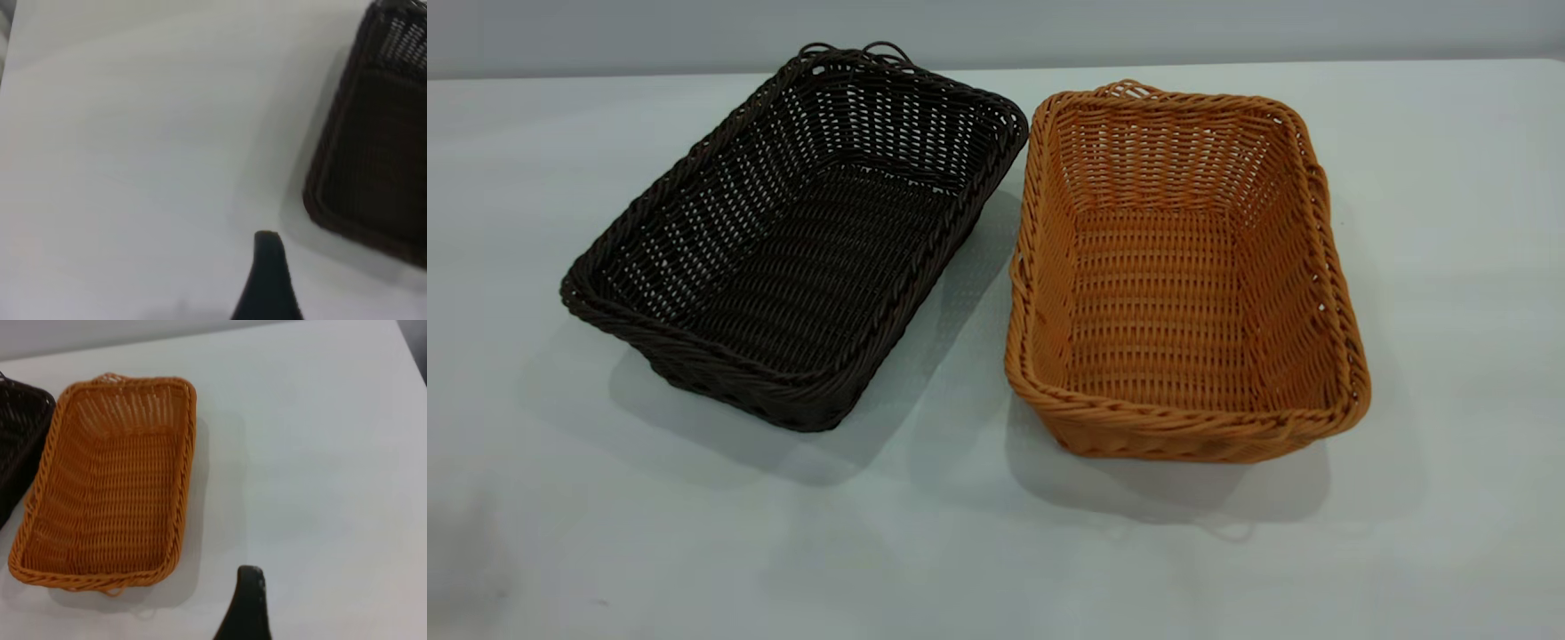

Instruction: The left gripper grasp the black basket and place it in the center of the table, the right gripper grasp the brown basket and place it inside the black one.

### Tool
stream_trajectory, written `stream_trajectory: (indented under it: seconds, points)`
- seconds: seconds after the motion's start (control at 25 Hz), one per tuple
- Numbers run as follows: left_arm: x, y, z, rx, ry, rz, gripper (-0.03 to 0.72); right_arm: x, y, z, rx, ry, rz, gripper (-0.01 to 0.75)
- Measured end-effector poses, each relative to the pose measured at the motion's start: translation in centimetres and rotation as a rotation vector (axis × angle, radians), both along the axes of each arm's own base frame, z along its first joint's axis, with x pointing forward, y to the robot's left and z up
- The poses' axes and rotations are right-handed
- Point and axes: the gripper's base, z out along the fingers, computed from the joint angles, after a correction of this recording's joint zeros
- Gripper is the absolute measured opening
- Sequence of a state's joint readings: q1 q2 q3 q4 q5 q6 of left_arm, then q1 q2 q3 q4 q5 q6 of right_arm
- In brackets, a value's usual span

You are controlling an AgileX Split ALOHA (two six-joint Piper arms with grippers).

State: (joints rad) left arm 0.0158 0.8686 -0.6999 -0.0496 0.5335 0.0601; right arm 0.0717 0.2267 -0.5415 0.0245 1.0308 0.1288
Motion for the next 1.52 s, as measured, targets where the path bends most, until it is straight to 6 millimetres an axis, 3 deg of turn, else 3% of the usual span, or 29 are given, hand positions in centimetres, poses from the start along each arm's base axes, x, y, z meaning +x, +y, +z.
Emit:
stream_trajectory:
  seconds: [0.28,0.48,0.68,1.0,1.24,1.52]
  points:
    - [9.5,-2.5,-2.4,0.019,0.022,-0.119,0.521,1.2,0.3,0.2,0.028,0.006,0.009,0.591]
    - [15.2,-4.3,-6.5,0.044,0.084,-0.177,0.521,2.1,0.6,0.3,0.074,0.018,0.007,0.591]
    - [19.6,-5.0,-10.9,0.074,0.172,-0.211,0.521,3.9,1.2,0.1,0.139,0.069,0.014,0.591]
    - [23.1,-6.8,-16.6,0.081,0.269,-0.246,0.521,7.7,1.8,-0.9,0.207,0.175,-0.003,0.591]
    - [24.5,-8.4,-19.7,0.079,0.313,-0.275,0.521,10.2,2.1,-2.3,0.238,0.271,-0.024,0.591]
    - [25.7,-9.0,-23.7,0.087,0.372,-0.286,0.52,12.4,3.2,-4.2,0.352,0.423,-0.036,0.591]
